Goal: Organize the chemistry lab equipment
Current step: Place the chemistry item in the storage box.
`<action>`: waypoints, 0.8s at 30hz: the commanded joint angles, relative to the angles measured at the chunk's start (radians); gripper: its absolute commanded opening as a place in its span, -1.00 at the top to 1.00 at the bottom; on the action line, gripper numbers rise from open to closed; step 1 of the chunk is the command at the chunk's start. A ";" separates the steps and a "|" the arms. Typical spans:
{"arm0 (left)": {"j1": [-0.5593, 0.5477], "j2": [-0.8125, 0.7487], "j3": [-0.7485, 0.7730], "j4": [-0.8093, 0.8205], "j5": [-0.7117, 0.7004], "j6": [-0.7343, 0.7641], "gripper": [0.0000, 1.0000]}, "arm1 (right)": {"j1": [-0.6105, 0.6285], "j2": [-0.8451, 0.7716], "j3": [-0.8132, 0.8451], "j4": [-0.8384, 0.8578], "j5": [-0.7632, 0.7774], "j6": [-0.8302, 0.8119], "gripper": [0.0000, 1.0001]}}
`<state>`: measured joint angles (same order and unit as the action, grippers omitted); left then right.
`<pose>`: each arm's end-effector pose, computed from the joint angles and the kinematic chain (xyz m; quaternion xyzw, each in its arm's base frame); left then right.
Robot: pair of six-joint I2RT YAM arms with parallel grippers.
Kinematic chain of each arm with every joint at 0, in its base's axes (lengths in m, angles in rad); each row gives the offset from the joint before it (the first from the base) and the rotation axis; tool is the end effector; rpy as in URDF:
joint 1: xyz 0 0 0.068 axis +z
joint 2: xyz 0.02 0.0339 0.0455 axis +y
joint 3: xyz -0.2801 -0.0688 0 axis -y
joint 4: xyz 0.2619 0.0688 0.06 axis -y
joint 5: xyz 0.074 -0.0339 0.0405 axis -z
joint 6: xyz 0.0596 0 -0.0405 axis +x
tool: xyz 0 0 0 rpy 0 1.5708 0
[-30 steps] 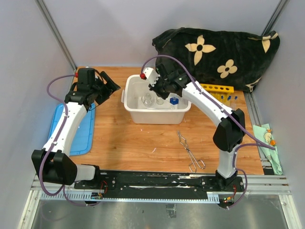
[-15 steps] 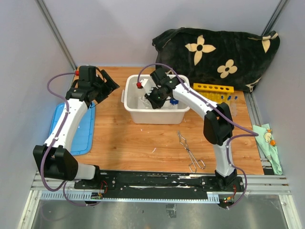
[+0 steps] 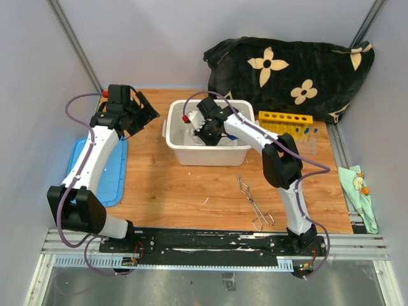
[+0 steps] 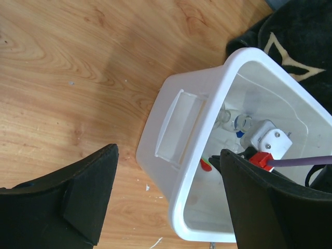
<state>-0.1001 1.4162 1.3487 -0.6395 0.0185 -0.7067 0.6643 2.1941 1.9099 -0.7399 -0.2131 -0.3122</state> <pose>0.3420 -0.0355 0.3457 -0.2675 0.8678 -0.1720 0.3817 0.4020 0.3308 0.2121 -0.4745 0.8321 0.1478 0.2463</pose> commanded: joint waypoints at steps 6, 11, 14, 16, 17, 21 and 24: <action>0.014 0.011 0.043 -0.019 -0.012 0.027 -0.67 | -0.024 0.026 0.049 -0.014 0.050 0.025 0.94; 0.014 0.009 0.033 -0.019 -0.006 0.031 -0.68 | -0.032 0.029 0.039 -0.012 0.060 0.028 0.91; 0.014 0.006 0.029 -0.019 -0.005 0.032 -0.69 | -0.035 0.027 0.029 -0.008 0.067 0.030 0.82; 0.015 0.004 0.026 -0.019 -0.005 0.033 -0.69 | -0.038 0.031 0.023 -0.005 0.067 0.031 0.78; 0.016 0.003 0.026 -0.019 -0.003 0.034 -0.69 | -0.038 0.032 0.020 -0.004 0.068 0.031 0.76; 0.016 -0.003 0.025 -0.022 -0.001 0.033 -0.70 | -0.040 0.039 0.010 -0.004 0.071 0.033 0.67; 0.016 -0.009 0.025 -0.027 -0.003 0.036 -0.70 | -0.041 0.040 0.004 -0.005 0.070 0.036 0.49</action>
<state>-0.0948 1.4258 1.3605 -0.6540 0.0196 -0.6868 0.6373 2.2112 1.9285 -0.7376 -0.1566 -0.2874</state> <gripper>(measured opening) 0.849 0.214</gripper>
